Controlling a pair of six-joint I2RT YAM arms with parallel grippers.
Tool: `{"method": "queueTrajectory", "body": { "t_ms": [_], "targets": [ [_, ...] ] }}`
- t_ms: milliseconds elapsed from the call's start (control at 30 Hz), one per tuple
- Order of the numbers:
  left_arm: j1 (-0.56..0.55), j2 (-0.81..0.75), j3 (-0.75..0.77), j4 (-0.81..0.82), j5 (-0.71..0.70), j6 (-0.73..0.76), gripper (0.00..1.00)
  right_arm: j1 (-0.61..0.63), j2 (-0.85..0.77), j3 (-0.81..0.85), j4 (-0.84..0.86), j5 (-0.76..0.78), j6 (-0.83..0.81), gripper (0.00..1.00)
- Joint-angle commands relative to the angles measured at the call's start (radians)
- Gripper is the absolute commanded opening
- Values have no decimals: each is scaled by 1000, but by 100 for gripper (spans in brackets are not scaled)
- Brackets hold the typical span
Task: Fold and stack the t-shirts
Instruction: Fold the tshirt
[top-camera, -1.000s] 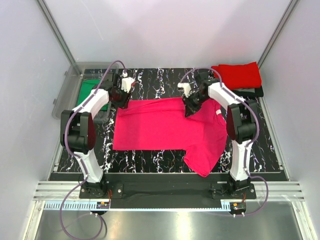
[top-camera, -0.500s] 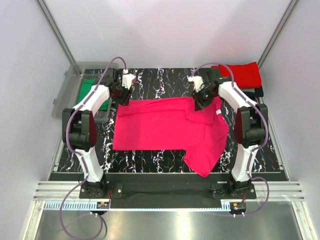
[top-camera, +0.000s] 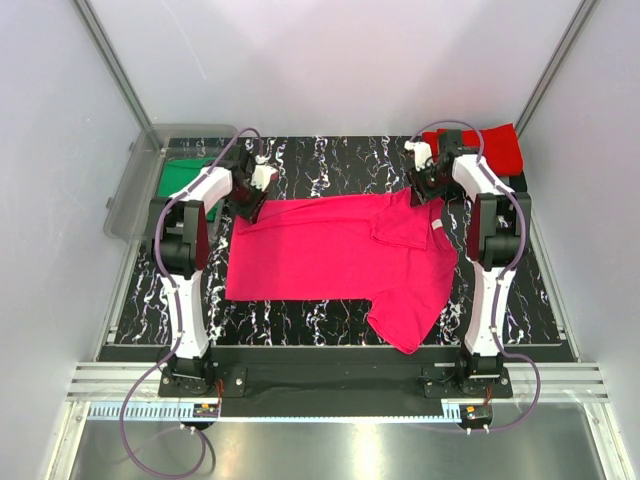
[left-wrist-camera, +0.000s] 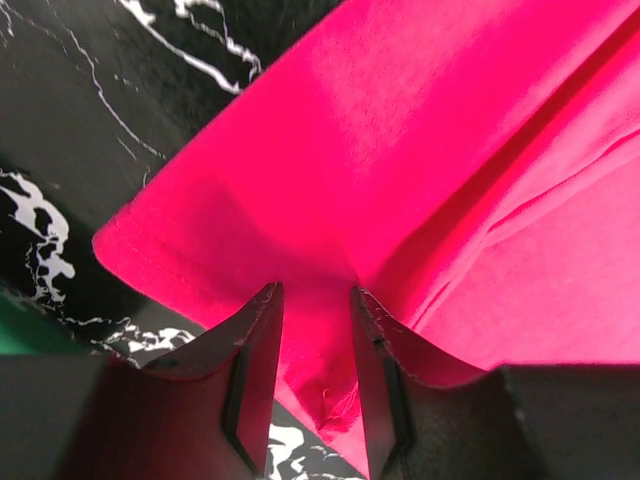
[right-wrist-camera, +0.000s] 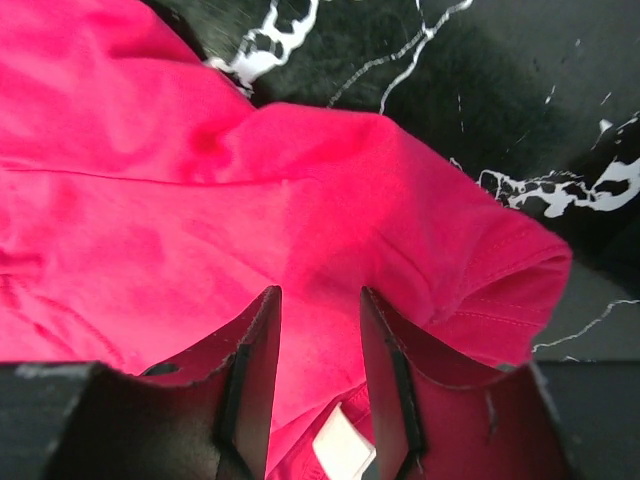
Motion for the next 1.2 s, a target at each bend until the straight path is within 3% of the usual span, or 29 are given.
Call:
{"method": "queueTrajectory", "body": {
  "t_ms": [0, 367, 600, 733, 933, 1167],
  "targets": [
    [-4, -6, 30, -17, -53, 38, 37, -25, 2, 14, 18, 26, 11, 44],
    [8, -132, -225, 113, -179, 157, 36, -113, -61, -121, 47, 89, 13, 44],
    [-2, -208, -190, 173, -162, 91, 38, -113, -151, -160, 48, 52, 27, 43],
    [-21, -256, -141, 175, -142, 67, 40, -113, -205, -152, 47, -44, 17, 45],
    [-24, -264, -147, 170, -143, 52, 41, -113, -107, -12, 38, -107, 95, 45],
    [-32, -264, -190, 161, -146, 55, 40, -96, 43, 181, 39, -15, 63, 37]
  ]
}}
